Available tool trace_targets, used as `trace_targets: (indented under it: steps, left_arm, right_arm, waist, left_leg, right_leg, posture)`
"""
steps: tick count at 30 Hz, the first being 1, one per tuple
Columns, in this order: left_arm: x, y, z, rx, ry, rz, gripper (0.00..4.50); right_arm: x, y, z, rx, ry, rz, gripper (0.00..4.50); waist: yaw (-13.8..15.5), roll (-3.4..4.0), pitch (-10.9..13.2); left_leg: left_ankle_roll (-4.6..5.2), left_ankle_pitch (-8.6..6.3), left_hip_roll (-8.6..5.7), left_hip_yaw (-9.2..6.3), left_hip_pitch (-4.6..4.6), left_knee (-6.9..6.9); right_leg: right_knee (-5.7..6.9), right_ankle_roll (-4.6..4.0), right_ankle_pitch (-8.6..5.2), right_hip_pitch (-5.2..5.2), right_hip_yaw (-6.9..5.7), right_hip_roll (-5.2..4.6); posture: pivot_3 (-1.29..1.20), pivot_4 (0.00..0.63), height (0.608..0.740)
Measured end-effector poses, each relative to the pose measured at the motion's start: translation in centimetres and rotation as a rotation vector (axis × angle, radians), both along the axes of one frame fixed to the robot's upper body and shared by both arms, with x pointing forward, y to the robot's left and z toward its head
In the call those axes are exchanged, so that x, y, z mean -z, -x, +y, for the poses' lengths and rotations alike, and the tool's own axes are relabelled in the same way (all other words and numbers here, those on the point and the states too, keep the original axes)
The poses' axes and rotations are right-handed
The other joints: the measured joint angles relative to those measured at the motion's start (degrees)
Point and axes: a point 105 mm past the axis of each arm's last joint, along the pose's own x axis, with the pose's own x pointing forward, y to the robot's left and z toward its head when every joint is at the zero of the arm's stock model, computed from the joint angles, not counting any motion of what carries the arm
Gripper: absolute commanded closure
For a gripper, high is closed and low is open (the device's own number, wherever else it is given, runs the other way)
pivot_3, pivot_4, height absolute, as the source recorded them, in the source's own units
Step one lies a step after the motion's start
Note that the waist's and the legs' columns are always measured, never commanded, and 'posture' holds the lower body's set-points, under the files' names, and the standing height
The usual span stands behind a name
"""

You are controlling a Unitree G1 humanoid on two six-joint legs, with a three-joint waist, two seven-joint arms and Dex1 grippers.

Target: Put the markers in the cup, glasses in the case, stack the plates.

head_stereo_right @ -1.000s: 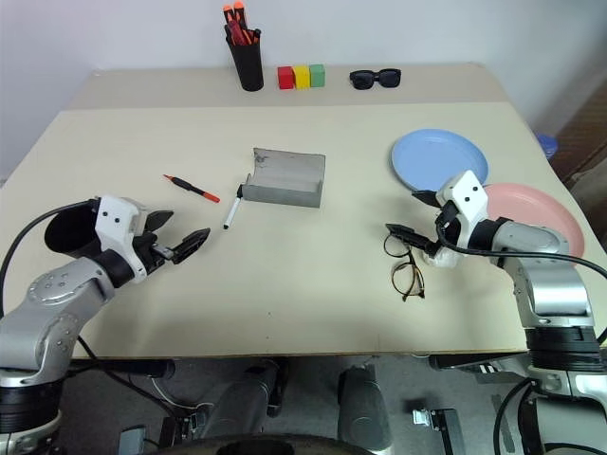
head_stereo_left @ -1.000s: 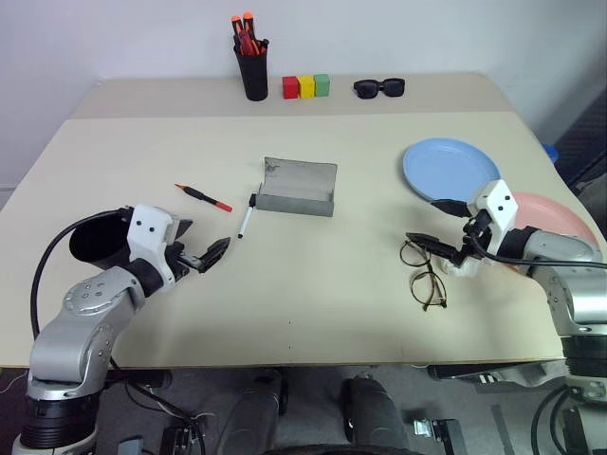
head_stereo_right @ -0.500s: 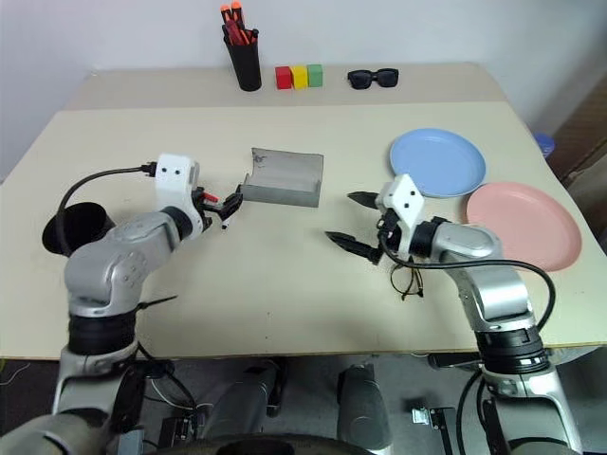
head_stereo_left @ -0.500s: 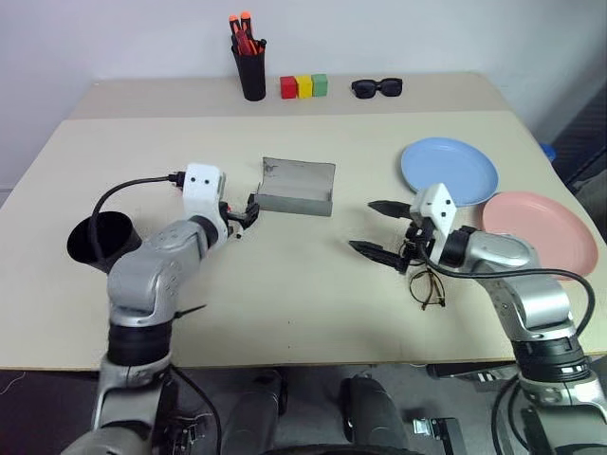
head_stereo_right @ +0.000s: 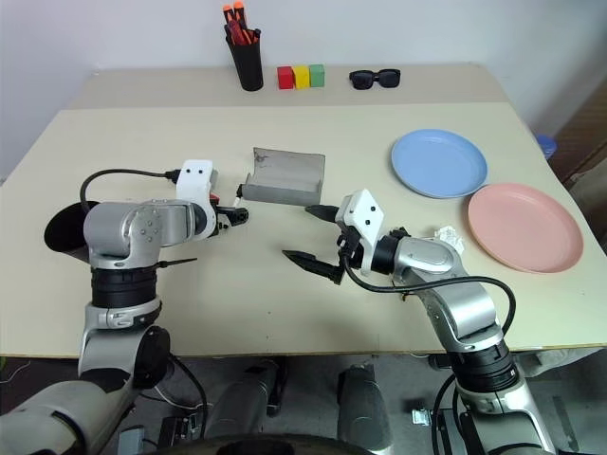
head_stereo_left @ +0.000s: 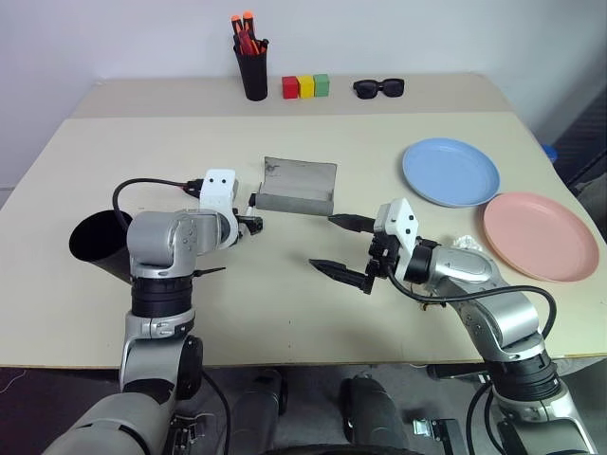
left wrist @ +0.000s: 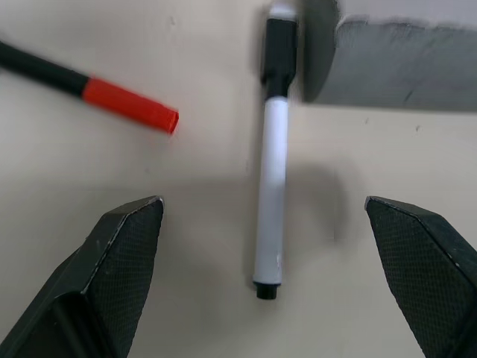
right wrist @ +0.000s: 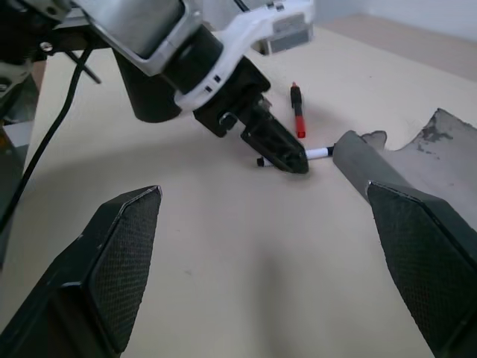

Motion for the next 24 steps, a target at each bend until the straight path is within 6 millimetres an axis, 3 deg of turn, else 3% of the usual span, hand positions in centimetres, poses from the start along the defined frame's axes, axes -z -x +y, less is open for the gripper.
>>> trace_targets:
  steps: [3, 5, 9, 13, 17, 21, 24]
  left_arm:
    - [-0.1, -0.4, -0.3, -0.004, 0.006, 0.021, 0.04]
    - [-0.2, -0.7, -0.3, -0.007, 0.004, 0.034, 0.55]
    - [0.0, -1.0, 0.6, -0.047, -0.023, 0.052, 2.31]
    - [0.1, -1.1, 1.3, -0.076, -0.048, 0.056, 4.42]
    - [-0.1, -1.2, 1.3, -0.092, -0.029, 0.041, 4.47]
    - [-0.4, -0.5, 0.8, -0.128, 0.126, -0.042, 4.47]
    - [-2.9, -0.4, 1.6, -0.136, 0.224, -0.257, 4.47]
  right_arm:
    - [0.1, 0.0, 0.0, 0.000, -0.002, 0.006, 0.00]
    - [0.3, 0.1, 0.0, 0.001, -0.003, 0.013, 0.00]
    - [0.7, 0.3, 0.3, -0.001, -0.006, 0.029, 0.00]
    - [0.6, 0.6, 0.7, -0.010, -0.008, 0.019, 0.00]
    - [0.6, 0.6, 0.7, -0.011, -0.007, 0.021, 0.00]
    - [0.7, 0.6, 0.9, -0.016, -0.005, 0.021, 0.00]
    - [0.6, 0.6, 1.0, -0.022, -0.005, 0.019, 0.00]
  waist:
    - [0.03, 0.00, -0.01]
    - [0.07, 0.00, -0.02]
    - [0.04, 0.01, -0.04]
    - [0.13, 0.00, -0.04]
    - [0.14, -0.01, -0.05]
    - [-0.02, -0.09, -0.01]
    - [-0.28, -0.10, 0.00]
  left_leg:
    - [0.00, 0.00, 0.00, 0.00, 0.02, 0.01]
    - [-0.01, 0.00, 0.00, 0.00, 0.03, 0.01]
    - [-0.01, 0.00, 0.00, 0.00, 0.07, 0.01]
    - [-0.01, 0.00, -0.01, 0.00, 0.07, 0.02]
    - [-0.01, 0.00, -0.01, -0.01, 0.07, 0.03]
    - [-0.02, 0.00, 0.01, -0.01, -0.03, 0.02]
    - [-0.04, 0.01, 0.06, 0.05, -0.02, -0.02]
  right_leg:
    - [0.02, 0.00, 0.00, 0.01, 0.00, 0.00]
    - [0.03, 0.00, 0.00, 0.04, 0.00, 0.00]
    - [0.03, 0.01, 0.00, 0.07, 0.00, 0.00]
    - [0.02, 0.02, 0.01, 0.08, 0.00, -0.02]
    - [0.01, 0.02, 0.01, 0.09, 0.00, -0.02]
    - [0.01, 0.02, 0.01, -0.03, 0.00, -0.03]
    - [0.03, 0.00, 0.03, -0.09, 0.02, -0.02]
  posture:
    - [0.00, 0.150, 0.740]
    - [0.00, 0.150, 0.740]
    - [0.00, 0.150, 0.740]
    - [0.00, 0.150, 0.740]
    - [0.00, 0.150, 0.740]
    - [0.00, 0.150, 0.740]
    - [0.00, 0.150, 0.740]
